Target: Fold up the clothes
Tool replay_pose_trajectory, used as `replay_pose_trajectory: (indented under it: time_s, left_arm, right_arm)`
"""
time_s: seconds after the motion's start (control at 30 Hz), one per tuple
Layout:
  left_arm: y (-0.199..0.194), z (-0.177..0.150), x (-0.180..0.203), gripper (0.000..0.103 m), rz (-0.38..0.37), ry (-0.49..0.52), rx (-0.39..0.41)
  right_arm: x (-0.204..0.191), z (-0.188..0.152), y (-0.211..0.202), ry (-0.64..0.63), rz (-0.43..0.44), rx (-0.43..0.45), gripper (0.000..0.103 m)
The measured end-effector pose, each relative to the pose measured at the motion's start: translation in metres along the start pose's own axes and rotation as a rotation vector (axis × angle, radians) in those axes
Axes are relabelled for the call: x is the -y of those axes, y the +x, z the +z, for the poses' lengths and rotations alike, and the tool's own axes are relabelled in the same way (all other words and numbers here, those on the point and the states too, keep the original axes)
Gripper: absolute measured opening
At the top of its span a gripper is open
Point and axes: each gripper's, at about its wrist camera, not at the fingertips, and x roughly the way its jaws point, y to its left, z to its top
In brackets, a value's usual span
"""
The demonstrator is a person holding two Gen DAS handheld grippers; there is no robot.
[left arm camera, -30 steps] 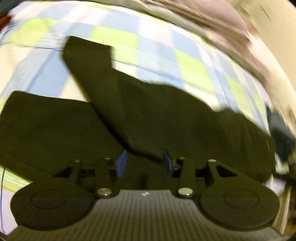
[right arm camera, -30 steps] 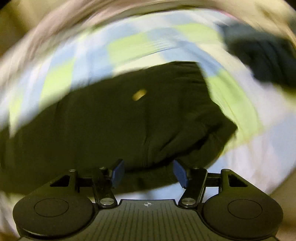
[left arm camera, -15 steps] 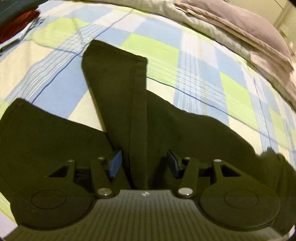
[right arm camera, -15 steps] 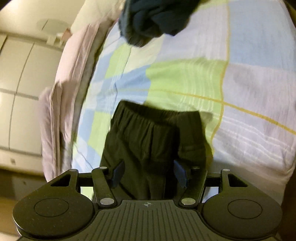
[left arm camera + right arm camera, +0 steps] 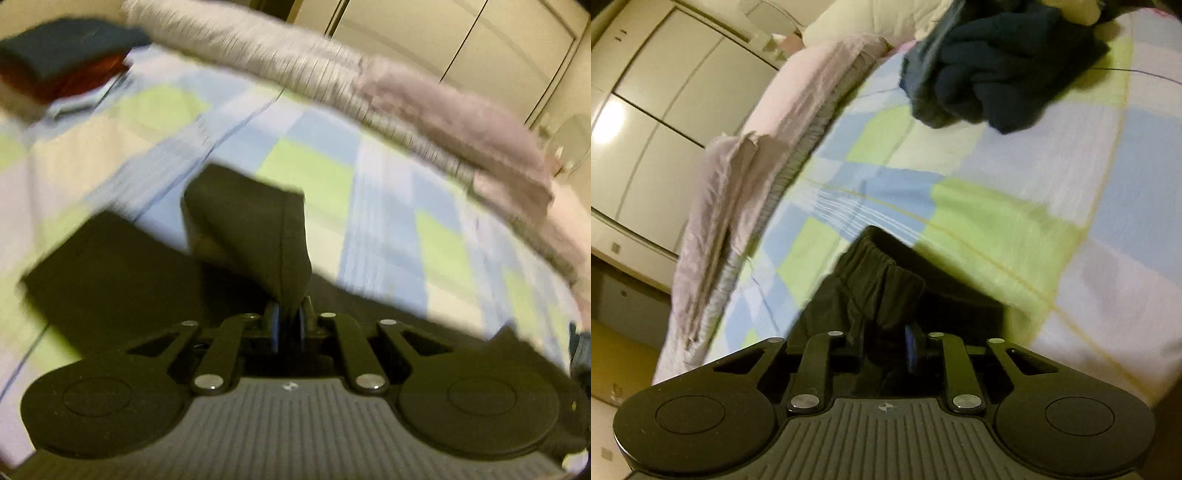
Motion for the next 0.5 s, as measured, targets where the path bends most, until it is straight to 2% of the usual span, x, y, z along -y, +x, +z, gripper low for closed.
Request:
replay_pose_trajectory:
  time_s: [0.07,0.17,0.27,0.37,0.43,0.47,0.5]
  left_arm:
    - [-0.002,-0.021,-0.002,0.008,0.035,0.025,-0.023]
    - [-0.005,-0.041,-0.004,0.008,0.061,0.023,-0.010]
    - [-0.012,-0.045,-0.002,0.008,0.055,0.018,0.021]
    - [-0.001,-0.053,0.000,0.010,0.104,0.063,-0.040]
    - [0.002,-0.055,0.005,0.014,0.139,0.092,-0.064]
    - [0.000,-0.055,0.009,0.018,0.156,0.116,-0.065]
    - [-0.001,-0.055,0.013,0.033,0.175,0.140,-0.066]
  right_arm:
    - [0.010,-0.004,0.003,-0.002,-0.048,-0.026,0.019]
    - [0.013,-0.009,-0.003,0.003,-0.050,-0.023,0.019]
    - [0.007,-0.008,-0.008,-0.036,-0.025,0.003,0.019]
    - [0.011,-0.013,0.005,-0.067,-0.091,-0.041,0.020]
    - [0.011,-0.017,0.015,-0.098,-0.146,-0.063,0.029]
    - [0.005,-0.018,0.017,-0.128,-0.180,-0.059,0.051]
    - [-0.005,-0.019,0.017,-0.172,-0.238,-0.048,0.065]
